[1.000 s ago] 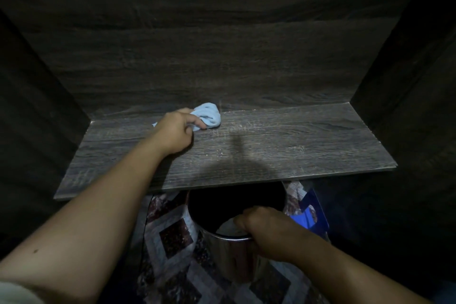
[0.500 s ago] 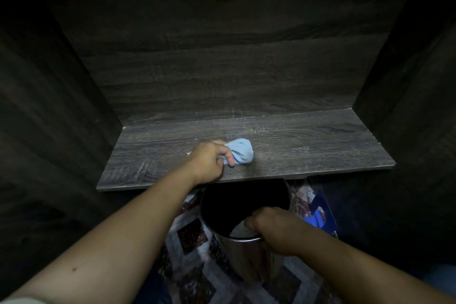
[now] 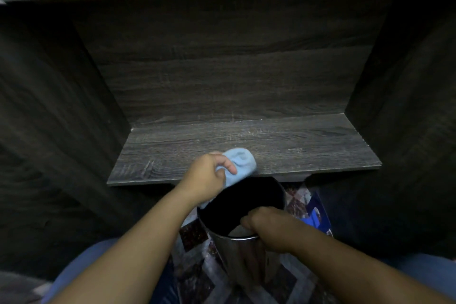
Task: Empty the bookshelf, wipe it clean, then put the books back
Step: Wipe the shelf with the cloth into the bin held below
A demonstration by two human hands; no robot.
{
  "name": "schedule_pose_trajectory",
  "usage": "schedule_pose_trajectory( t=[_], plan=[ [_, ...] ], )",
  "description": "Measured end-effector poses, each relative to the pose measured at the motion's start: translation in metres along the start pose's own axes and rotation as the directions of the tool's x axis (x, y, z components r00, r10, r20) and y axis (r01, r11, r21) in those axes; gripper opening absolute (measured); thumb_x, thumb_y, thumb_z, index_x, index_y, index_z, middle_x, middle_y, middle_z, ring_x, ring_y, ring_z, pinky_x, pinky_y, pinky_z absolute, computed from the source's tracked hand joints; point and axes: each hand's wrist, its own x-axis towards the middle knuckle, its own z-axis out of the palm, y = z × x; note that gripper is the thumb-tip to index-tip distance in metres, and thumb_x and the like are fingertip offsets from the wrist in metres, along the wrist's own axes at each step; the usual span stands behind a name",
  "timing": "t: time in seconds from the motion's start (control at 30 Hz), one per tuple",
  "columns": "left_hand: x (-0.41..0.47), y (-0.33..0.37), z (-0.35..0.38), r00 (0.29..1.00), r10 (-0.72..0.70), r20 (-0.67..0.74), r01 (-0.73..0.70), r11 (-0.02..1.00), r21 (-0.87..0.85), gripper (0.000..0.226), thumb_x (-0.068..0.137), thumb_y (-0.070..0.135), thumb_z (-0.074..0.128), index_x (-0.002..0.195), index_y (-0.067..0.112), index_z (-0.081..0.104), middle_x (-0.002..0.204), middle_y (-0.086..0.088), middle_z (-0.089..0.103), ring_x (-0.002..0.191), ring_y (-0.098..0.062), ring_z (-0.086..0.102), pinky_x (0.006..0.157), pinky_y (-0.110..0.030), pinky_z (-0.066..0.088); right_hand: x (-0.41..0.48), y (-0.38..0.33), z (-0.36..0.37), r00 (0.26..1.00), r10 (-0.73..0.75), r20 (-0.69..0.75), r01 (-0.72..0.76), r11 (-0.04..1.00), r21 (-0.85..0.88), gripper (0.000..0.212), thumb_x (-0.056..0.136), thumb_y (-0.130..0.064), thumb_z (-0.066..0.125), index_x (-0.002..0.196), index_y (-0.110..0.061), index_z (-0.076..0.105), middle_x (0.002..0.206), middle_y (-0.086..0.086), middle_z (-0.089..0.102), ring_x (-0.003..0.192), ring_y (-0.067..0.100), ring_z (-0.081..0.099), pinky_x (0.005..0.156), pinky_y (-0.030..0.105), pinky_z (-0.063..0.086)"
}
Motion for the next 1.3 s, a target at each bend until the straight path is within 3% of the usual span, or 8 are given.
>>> schedule_pose_trajectory(
  t=[0.27,0.33,0.4,0.47,0.67,0.83,1.1,1.3],
  plan=[
    [-0.002,0.006,-0.005,0.869,0.172,-0.465,-0.155,0.985,0.075,0.029,0.086,-0.001,0.059,0.112,0.012,0.055,0.112,0.007,0.052,0.105,-0.012,0.05,0.088,-0.013,0.031,0.005,0.007,0.007,1.0,0.0,-0.01,0.0,1.0,0.02,0.023,0.084,-0.008,0.057,0.106,-0.012,0.059,0.107,0.014,0.059,0.1,0.033,0.059,0.08,0.041,0.052],
    [-0.002,0.004,0.002,0.884,0.204,-0.421,-0.164,0.978,0.129,0.043,0.085,-0.001,0.061,0.124,0.009,0.049,0.118,-0.001,0.055,0.107,-0.016,0.05,0.09,-0.017,0.033,0.005,0.008,0.007,1.0,0.006,-0.007,-0.006,1.0,0.022,0.023,0.084,-0.009,0.057,0.107,-0.013,0.059,0.108,0.013,0.06,0.101,0.033,0.059,0.081,0.042,0.052],
    [-0.002,-0.006,0.011,0.976,0.166,-0.143,-0.136,0.97,0.201,0.053,0.084,0.002,0.06,0.133,0.016,0.044,0.122,-0.007,0.059,0.109,-0.025,0.055,0.092,-0.029,0.041,0.005,0.007,0.008,1.0,0.004,0.002,-0.004,1.0,0.017,0.024,0.083,-0.008,0.058,0.107,-0.012,0.059,0.109,0.014,0.06,0.102,0.034,0.059,0.081,0.041,0.051],
    [-0.002,-0.014,0.018,0.988,0.15,0.031,-0.153,0.958,0.244,0.055,0.083,0.004,0.056,0.135,0.019,0.047,0.123,-0.008,0.06,0.11,-0.03,0.056,0.092,-0.034,0.044,0.004,0.006,0.007,1.0,-0.003,0.001,0.003,1.0,0.008,0.023,0.084,-0.01,0.059,0.106,-0.011,0.06,0.108,0.014,0.06,0.101,0.034,0.059,0.081,0.04,0.051],
    [-0.004,0.002,0.011,0.874,0.323,-0.363,-0.231,0.934,0.273,0.064,0.079,-0.005,0.06,0.139,0.012,0.046,0.123,-0.005,0.055,0.106,-0.021,0.045,0.094,-0.02,0.029,0.004,0.006,0.006,1.0,-0.009,-0.007,0.009,1.0,-0.001,0.021,0.085,-0.011,0.06,0.106,-0.011,0.059,0.108,0.014,0.06,0.101,0.034,0.059,0.079,0.038,0.049],
    [-0.004,-0.02,0.028,0.963,0.269,0.007,-0.259,0.922,0.288,0.055,0.081,-0.001,0.053,0.134,0.017,0.053,0.121,-0.008,0.06,0.108,-0.029,0.053,0.09,-0.023,0.034,0.006,0.006,0.003,1.0,0.009,0.009,-0.009,1.0,0.021,0.021,0.087,-0.009,0.056,0.107,-0.012,0.059,0.11,0.014,0.06,0.103,0.034,0.059,0.081,0.039,0.049],
    [0.017,-0.029,-0.006,0.952,0.165,-0.259,-0.1,0.964,0.247,0.063,0.08,-0.001,0.058,0.141,0.01,0.045,0.131,-0.012,0.054,0.116,-0.03,0.051,0.102,-0.034,0.038,0.016,0.013,0.001,1.0,0.016,-0.015,-0.015,0.998,0.062,0.021,0.084,-0.014,0.057,0.105,-0.014,0.059,0.109,0.012,0.06,0.103,0.032,0.059,0.083,0.041,0.051],
    [0.064,-0.046,-0.051,0.896,0.088,-0.435,0.013,0.975,0.223,0.05,0.076,-0.003,0.061,0.125,0.006,0.056,0.12,-0.016,0.057,0.109,-0.032,0.054,0.097,-0.033,0.04,0.032,0.016,-0.001,0.999,0.011,-0.047,-0.007,0.997,0.079,0.015,0.09,-0.025,0.058,0.102,-0.016,0.058,0.106,0.009,0.059,0.1,0.03,0.058,0.08,0.039,0.051]
  ],
)
